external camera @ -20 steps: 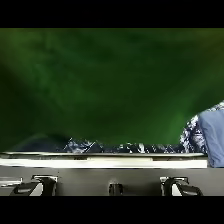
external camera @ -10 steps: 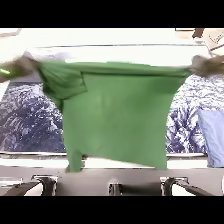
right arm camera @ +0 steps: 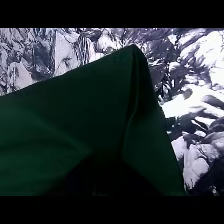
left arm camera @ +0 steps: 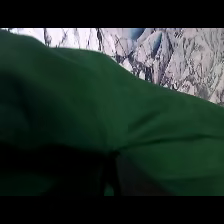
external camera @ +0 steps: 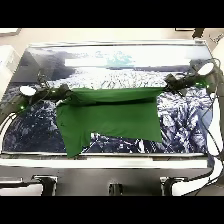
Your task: Fold the clothes and pants, and hang the long-sleeved shirts on hangers.
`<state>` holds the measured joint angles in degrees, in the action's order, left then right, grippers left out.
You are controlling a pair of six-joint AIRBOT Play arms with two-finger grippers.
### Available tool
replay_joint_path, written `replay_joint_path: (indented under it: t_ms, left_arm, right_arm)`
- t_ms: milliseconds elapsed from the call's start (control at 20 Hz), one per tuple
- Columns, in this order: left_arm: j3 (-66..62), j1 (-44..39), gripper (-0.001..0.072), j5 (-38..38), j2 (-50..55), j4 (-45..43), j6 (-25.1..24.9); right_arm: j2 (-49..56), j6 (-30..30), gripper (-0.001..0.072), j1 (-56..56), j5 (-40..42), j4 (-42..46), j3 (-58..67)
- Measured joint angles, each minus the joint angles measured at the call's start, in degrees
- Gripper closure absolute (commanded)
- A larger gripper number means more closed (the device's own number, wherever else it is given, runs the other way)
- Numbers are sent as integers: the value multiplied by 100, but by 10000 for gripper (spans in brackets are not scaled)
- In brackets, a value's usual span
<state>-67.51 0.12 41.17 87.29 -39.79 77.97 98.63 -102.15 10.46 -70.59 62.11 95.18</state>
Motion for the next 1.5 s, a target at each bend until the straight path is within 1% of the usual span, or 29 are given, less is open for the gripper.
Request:
replay_joint_path:
  t_ms: [50, 100, 150, 300, 350, 400, 450, 550, 600, 650, 700, 750, 850, 1050, 1300, 1350, 1400, 1450, 1500]
  left_arm:
    - [-17, 22, 204, 61, 46, 46, 0]
    - [-83, 103, 86, 166, 68, 79, 2]
    - [-188, 247, 67, 363, 81, 103, 0]
    - [-619, 1058, 73, 1456, 105, -52, 2]
    - [-715, 1388, 91, 1915, 116, -199, 28]
    - [-758, 1687, 166, 2361, 118, -398, 55]
    - [-756, 1974, 260, 2776, 122, -647, 96]
    - [-538, 2398, 265, 3348, 129, -1143, 127]
    - [-363, 2535, 262, 3488, 133, -1252, 52]
    - [-151, 2634, 233, 3589, 142, -1311, -57]
    - [52, 2704, 124, 3624, 155, -1327, -179]
    - [262, 2750, 107, 3613, 175, -1314, -315]
    - [592, 2778, 127, 3532, 219, -1235, -610]
    - [933, 2647, 128, 3418, 306, -1088, -1113]
    - [1034, 2288, 128, 3338, 435, -918, -1307]
    - [1038, 2218, 135, 3324, 472, -896, -1314]
    - [1043, 2151, 295, 3300, 509, -870, -1320]
    - [1051, 2085, 475, 3193, 535, -925, -1335]
    - [1060, 2037, 552, 3110, 564, -981, -1344]
  right_arm:
    - [24, -24, 191, 7, -50, -31, 11]
    - [28, -35, 85, 37, -131, -55, 48]
    - [13, -15, 85, 107, -264, -52, 109]
    - [-160, 164, 89, 544, -970, 256, 214]
    - [-232, 238, 91, 741, -1316, 463, 201]
    - [-317, 328, 91, 927, -1661, 702, 131]
    - [-415, 404, 93, 1075, -1930, 914, 13]
    - [-693, 529, 107, 1283, -2251, 1250, -376]
    - [-850, 573, 110, 1340, -2291, 1353, -608]
    - [-1016, 614, 110, 1386, -2302, 1403, -868]
    - [-1172, 621, 110, 1416, -2299, 1434, -1123]
    - [-1300, 658, 110, 1436, -2277, 1445, -1335]
    - [-1506, 691, 110, 1464, -2253, 1478, -1681]
    - [-1725, 726, 110, 1488, -2260, 1488, -2002]
    - [-1788, 745, 111, 1491, -2378, 1473, -2096]
    - [-1794, 745, 111, 1491, -2400, 1467, -2100]
    - [-1797, 748, 111, 1491, -2430, 1464, -2107]
    - [-1799, 748, 111, 1491, -2465, 1464, -2111]
    - [-1799, 756, 114, 1491, -2492, 1464, -2111]
